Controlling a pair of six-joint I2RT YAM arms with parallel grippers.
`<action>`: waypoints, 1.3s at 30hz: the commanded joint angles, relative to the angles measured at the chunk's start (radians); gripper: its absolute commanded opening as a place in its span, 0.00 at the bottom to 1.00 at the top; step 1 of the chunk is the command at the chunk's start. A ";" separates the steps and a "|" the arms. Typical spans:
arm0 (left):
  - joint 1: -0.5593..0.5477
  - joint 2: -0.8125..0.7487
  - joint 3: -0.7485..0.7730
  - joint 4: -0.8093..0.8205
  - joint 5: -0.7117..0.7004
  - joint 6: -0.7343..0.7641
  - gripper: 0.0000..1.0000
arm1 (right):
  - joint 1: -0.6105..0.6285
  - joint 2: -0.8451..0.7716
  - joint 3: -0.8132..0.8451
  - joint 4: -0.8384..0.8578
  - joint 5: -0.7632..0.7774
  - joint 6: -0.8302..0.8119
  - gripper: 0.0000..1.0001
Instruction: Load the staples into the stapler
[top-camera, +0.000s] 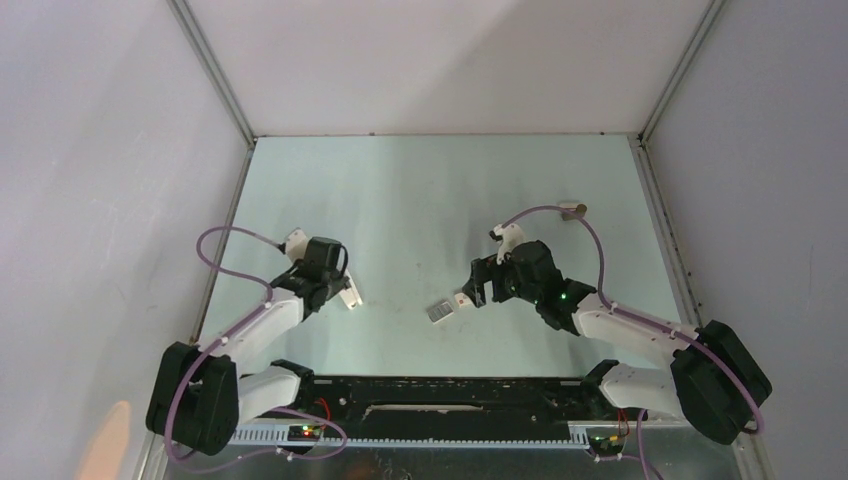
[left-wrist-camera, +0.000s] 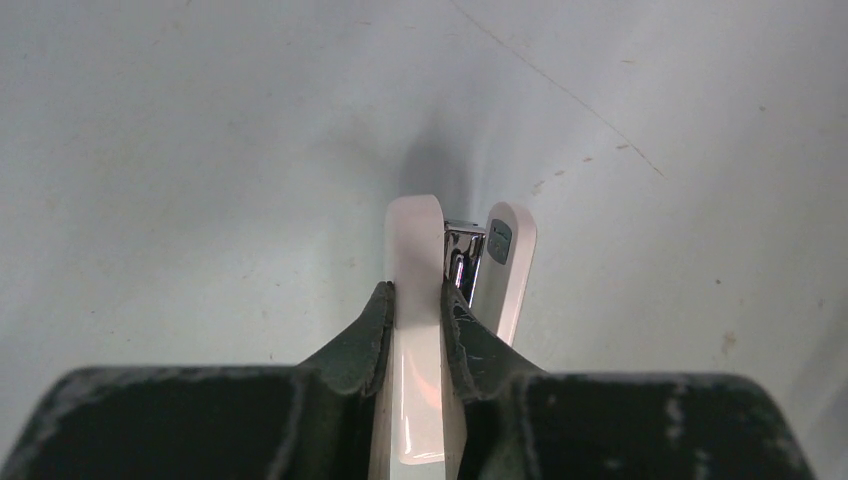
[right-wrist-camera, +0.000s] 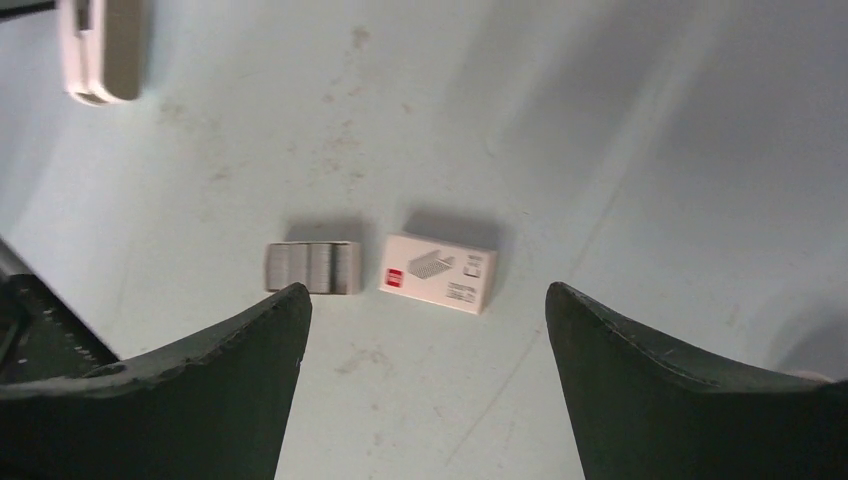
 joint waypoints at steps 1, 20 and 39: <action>-0.035 -0.069 0.013 0.083 0.019 0.122 0.00 | 0.007 0.022 0.071 0.078 -0.125 0.063 0.89; -0.287 -0.109 0.059 0.284 0.139 0.371 0.00 | 0.009 0.444 0.458 0.112 -0.580 0.146 0.92; -0.443 -0.218 0.004 0.457 0.151 0.481 0.00 | -0.052 0.599 0.501 0.322 -0.792 0.317 0.74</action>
